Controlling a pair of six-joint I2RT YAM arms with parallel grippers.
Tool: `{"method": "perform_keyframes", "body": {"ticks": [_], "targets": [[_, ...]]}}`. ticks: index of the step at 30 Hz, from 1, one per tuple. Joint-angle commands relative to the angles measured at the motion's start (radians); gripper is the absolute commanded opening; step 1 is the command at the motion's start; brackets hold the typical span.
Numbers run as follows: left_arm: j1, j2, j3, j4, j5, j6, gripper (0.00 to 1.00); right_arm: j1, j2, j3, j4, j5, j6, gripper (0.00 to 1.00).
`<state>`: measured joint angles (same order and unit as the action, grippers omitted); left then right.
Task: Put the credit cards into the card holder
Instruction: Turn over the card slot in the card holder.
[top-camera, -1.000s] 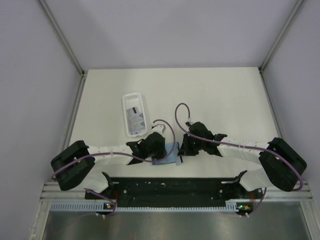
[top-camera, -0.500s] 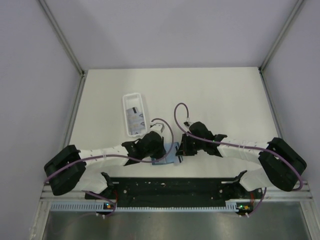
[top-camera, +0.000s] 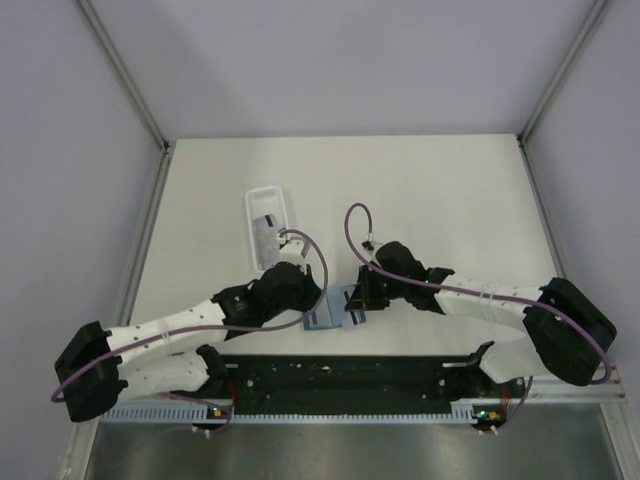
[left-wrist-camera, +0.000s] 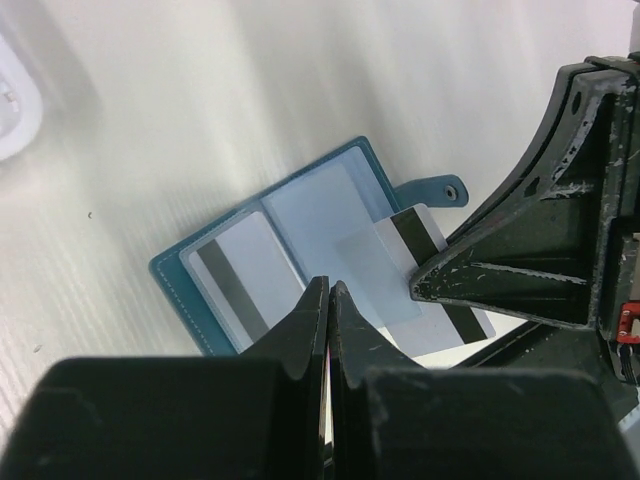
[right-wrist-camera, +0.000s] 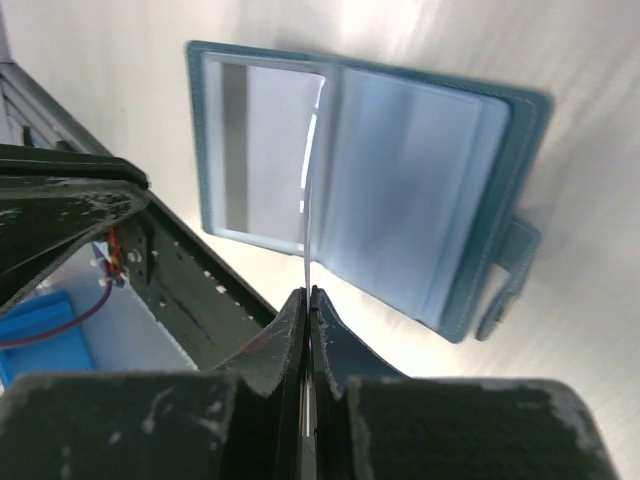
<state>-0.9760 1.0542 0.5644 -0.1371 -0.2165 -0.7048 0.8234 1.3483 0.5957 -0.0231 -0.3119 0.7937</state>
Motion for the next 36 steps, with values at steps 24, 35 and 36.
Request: {"method": "perform_keyframes", "body": {"ticks": [24, 35, 36], "targets": [[0.017, -0.063, -0.072, -0.044, -0.063, -0.018, 0.00, 0.099, 0.235, 0.181, 0.123, -0.027, 0.018, 0.00], [0.017, 0.084, -0.106, 0.068, -0.004, -0.036, 0.00, 0.100, 0.226, 0.176, 0.112, -0.012, 0.018, 0.00], [0.017, 0.093, -0.109, 0.077, -0.004, -0.038, 0.00, 0.099, 0.227, 0.176, 0.112, -0.013, 0.016, 0.00]]}}
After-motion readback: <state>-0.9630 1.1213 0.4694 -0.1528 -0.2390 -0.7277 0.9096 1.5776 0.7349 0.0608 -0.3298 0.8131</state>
